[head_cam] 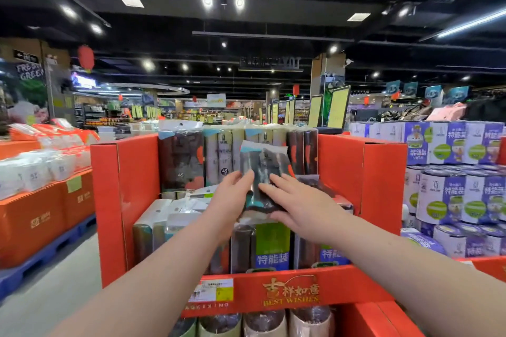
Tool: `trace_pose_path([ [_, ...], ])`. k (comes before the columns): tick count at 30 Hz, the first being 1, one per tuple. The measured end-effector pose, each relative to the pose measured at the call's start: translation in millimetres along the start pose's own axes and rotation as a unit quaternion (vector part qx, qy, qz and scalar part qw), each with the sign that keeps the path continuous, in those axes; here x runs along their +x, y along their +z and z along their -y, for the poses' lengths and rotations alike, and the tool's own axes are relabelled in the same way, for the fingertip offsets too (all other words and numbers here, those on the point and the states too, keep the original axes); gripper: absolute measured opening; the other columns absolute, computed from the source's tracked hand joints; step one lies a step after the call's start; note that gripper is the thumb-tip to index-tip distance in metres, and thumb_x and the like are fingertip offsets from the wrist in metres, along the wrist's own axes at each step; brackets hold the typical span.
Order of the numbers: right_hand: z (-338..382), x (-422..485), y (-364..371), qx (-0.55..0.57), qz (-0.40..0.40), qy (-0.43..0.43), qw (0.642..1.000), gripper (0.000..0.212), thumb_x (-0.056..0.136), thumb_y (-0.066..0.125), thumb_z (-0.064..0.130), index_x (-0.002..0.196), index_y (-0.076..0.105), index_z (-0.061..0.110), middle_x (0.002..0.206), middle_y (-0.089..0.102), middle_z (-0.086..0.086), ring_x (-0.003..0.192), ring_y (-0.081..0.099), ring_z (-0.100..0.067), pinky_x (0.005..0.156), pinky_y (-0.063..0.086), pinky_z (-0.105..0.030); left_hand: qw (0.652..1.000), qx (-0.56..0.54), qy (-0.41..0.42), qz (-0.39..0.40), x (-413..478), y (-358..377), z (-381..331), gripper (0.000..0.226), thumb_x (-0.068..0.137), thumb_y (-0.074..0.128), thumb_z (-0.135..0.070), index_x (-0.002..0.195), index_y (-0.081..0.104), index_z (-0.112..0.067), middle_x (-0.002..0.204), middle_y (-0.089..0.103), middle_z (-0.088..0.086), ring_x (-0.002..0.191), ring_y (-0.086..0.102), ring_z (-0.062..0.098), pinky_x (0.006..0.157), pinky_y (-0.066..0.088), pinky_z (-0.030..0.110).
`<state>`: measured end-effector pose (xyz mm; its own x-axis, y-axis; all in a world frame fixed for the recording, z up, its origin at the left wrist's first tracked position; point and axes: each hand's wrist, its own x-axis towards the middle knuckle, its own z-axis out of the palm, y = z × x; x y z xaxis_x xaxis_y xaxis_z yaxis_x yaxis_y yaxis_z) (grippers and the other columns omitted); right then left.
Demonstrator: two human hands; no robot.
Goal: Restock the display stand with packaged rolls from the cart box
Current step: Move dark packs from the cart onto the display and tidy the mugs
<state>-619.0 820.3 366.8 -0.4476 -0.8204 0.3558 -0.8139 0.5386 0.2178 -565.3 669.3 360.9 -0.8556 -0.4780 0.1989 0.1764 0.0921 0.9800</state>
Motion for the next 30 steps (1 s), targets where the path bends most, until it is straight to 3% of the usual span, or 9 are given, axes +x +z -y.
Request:
trace_pose_path([
  [2,-7,11,4,0.009,0.010,0.042,0.999,0.051,0.101,0.037,0.036,0.150,0.023,0.027,0.154,0.031,0.001,0.138,0.036,-0.021,0.099,0.041,-0.036,0.980,0.190,0.065,0.008,2,-6,-3,0.038,0.097,0.047,-0.042,0.126,0.054,-0.018,0.123,0.059,-0.005,0.119,0.051,0.019,0.092,0.043,0.029],
  [4,-8,23,10,-0.007,0.050,0.049,0.998,0.041,0.099,0.040,0.036,0.139,0.039,0.025,0.139,0.050,-0.001,0.125,0.050,-0.026,0.090,0.046,-0.038,0.908,0.408,0.097,0.007,5,-14,1,0.055,0.092,0.045,-0.055,0.131,0.055,-0.017,0.135,0.056,0.000,0.127,0.048,0.022,0.101,0.039,0.031],
  [6,-6,31,17,-0.005,0.098,0.057,0.994,0.041,0.098,0.041,0.042,0.134,0.043,0.022,0.136,0.052,-0.001,0.124,0.051,-0.026,0.098,0.042,-0.042,0.828,0.554,0.077,0.036,5,-25,11,0.066,0.087,0.042,-0.067,0.137,0.048,-0.025,0.142,0.051,0.002,0.131,0.045,0.023,0.107,0.036,0.038],
  [9,-9,36,25,-0.028,0.100,0.088,0.991,0.037,0.098,0.038,0.042,0.131,0.043,0.023,0.134,0.056,-0.003,0.121,0.054,-0.026,0.101,0.033,-0.043,0.737,0.664,0.091,0.088,7,-41,35,0.072,0.090,0.033,-0.068,0.151,0.013,-0.037,0.148,0.043,0.000,0.136,0.039,0.025,0.109,0.028,0.045],
  [11,-10,37,29,-0.043,0.068,0.103,0.991,0.033,0.098,0.038,0.042,0.122,0.047,0.022,0.127,0.061,-0.004,0.117,0.057,-0.026,0.094,0.038,-0.042,0.700,0.697,0.135,0.082,10,-46,44,0.074,0.091,0.028,-0.068,0.152,0.000,-0.036,0.144,0.047,0.002,0.132,0.041,0.026,0.103,0.034,0.042],
  [14,-2,38,35,-0.063,0.028,0.130,0.989,0.030,0.098,0.039,0.041,0.112,0.050,0.016,0.120,0.062,-0.006,0.113,0.058,-0.027,0.085,0.042,-0.037,0.690,0.705,0.151,0.070,14,-47,49,0.073,0.092,0.023,-0.067,0.152,-0.002,-0.034,0.140,0.049,0.004,0.129,0.043,0.028,0.098,0.036,0.041],
  [22,11,42,45,-0.128,0.017,0.153,0.980,0.023,0.098,0.044,0.026,0.116,0.049,0.014,0.118,0.061,-0.005,0.110,0.061,-0.026,0.087,0.043,-0.035,0.680,0.716,0.135,0.081,17,-48,53,0.072,0.092,0.020,-0.068,0.153,0.000,-0.033,0.149,0.038,0.006,0.135,0.034,0.030,0.105,0.030,0.043],
  [27,13,44,46,-0.111,0.040,0.179,0.977,0.027,0.100,0.038,0.032,0.120,0.047,0.015,0.126,0.055,-0.004,0.120,0.052,-0.024,0.094,0.038,-0.039,0.687,0.711,0.137,0.066,17,-43,53,0.070,0.093,0.023,-0.066,0.152,0.008,-0.031,0.150,0.036,0.007,0.136,0.033,0.032,0.106,0.028,0.045],
  [30,13,38,48,-0.099,0.068,0.183,0.976,0.041,0.100,0.036,0.030,0.138,0.034,0.016,0.146,0.038,-0.005,0.135,0.036,-0.024,0.103,0.032,-0.043,0.709,0.689,0.131,0.075,18,-45,53,0.072,0.092,0.026,-0.068,0.152,0.010,-0.031,0.153,0.033,0.007,0.138,0.031,0.032,0.110,0.026,0.047],
])
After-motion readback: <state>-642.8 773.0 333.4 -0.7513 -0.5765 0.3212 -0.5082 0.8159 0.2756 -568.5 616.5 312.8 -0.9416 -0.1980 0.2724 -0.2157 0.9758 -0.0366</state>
